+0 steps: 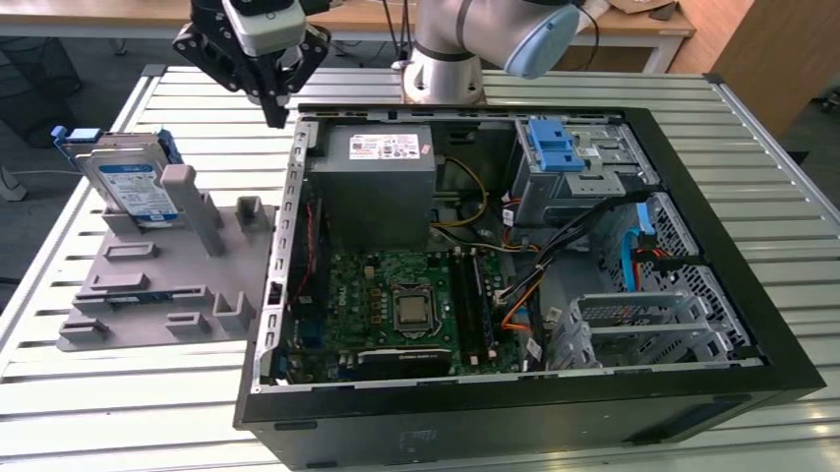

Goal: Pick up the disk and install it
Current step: 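Reach for the disk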

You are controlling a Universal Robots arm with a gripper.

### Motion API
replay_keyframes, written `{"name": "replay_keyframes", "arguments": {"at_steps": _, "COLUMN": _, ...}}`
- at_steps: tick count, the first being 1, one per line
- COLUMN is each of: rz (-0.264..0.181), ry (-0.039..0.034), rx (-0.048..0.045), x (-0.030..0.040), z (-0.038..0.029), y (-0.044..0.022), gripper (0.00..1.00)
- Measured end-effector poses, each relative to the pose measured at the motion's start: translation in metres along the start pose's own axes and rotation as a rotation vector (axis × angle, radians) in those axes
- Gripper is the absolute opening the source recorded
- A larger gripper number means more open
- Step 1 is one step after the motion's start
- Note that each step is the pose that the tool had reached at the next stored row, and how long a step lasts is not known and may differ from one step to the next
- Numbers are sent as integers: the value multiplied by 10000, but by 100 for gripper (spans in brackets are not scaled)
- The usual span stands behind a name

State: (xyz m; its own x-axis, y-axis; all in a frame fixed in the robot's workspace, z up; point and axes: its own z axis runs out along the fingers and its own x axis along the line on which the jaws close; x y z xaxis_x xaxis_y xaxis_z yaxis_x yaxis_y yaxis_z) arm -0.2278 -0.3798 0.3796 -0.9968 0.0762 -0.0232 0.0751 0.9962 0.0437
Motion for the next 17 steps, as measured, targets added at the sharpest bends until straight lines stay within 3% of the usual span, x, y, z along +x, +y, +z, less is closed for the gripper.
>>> {"name": "replay_keyframes", "arguments": {"at_steps": 17, "rz": 0, "ry": 0, "rx": 0, "x": 64, "z": 16, "y": -6, "gripper": 11}}
